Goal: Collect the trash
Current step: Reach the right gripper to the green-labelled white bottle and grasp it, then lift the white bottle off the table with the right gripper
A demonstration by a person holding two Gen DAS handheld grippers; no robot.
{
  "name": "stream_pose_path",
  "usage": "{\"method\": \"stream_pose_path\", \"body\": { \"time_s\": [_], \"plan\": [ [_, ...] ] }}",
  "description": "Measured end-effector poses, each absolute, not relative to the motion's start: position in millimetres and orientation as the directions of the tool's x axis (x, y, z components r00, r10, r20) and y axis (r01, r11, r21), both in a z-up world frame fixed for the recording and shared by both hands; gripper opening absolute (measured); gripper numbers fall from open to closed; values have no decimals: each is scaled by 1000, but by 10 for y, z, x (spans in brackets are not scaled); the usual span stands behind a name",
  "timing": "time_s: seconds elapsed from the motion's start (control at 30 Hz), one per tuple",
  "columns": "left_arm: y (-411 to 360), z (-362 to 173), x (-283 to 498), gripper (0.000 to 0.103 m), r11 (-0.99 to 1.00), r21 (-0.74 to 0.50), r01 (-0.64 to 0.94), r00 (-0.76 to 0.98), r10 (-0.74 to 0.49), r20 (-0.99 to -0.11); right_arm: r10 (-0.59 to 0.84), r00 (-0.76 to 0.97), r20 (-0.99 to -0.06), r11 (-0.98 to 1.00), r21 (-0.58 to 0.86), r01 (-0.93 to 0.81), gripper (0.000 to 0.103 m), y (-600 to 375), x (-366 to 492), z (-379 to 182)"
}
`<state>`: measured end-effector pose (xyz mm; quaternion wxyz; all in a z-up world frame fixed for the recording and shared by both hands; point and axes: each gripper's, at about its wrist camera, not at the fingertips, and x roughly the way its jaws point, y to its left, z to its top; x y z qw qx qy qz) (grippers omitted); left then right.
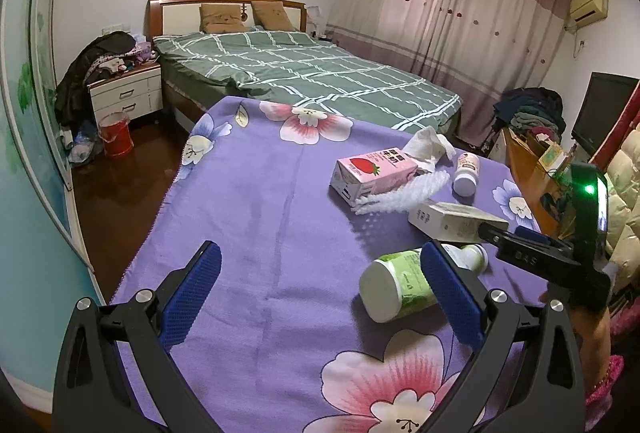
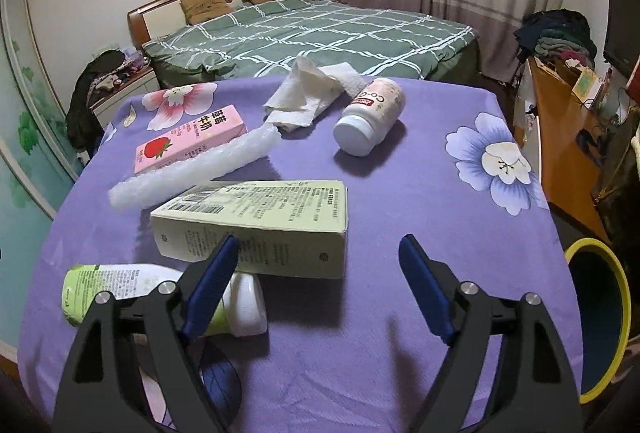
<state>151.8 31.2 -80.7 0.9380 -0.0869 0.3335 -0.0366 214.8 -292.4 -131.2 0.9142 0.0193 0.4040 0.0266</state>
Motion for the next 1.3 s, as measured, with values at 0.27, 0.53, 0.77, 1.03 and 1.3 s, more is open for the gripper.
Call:
{"method": "stream_pose_path", "body": {
  "time_s": [0.27,0.53,0.77,1.03,1.3],
  "plan": [
    [293,-805,1517,98,983,-185,12,774,-127,-620,183,645,-742,983,137,-121,79,-2772,2127,-1279],
    [263,-817,1520,98,982,-187,18,772,-132,-622,237,628,-741,971,187,-146,79,-2782,2073,-1259],
    [246,-814,1518,98,983,-185,18,773,-131,-621,345,585,-734,939,257,-231,79,-2639,2017,-1227],
    [220,-853,1563,98,982,-184,50,768,-156,-621,282,619,-733,959,243,-149,79,-2877,2030,-1219],
    [-146,-1258,1691,98,931,-236,280,623,-363,-693,198,667,-719,975,212,-62,79,-3228,1980,-1139]
  ]
}}
